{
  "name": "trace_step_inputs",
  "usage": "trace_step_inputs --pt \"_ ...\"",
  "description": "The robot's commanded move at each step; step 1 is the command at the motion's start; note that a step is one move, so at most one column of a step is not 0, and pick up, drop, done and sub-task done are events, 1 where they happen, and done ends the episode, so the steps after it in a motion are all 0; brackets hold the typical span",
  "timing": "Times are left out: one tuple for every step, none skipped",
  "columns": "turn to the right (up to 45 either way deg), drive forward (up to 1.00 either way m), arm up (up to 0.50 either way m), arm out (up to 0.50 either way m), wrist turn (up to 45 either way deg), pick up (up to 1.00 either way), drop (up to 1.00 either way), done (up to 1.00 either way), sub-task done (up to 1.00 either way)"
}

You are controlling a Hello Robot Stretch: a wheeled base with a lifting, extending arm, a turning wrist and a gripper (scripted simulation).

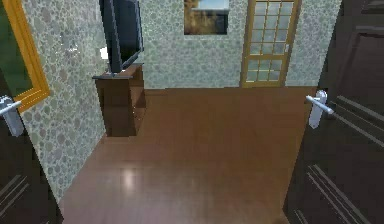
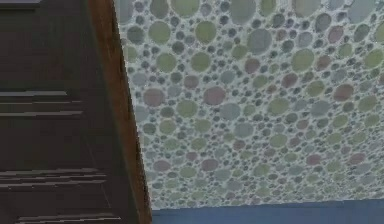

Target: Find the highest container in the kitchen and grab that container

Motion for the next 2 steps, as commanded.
trace_step_inputs --pt "-3.0 0.0 0.0 0.0 0.0 0.0 0.0 0.0 0.0" --pt "0.0 1.0 0.0 0.0 0.0 0.0 0.0 0.0 0.0"
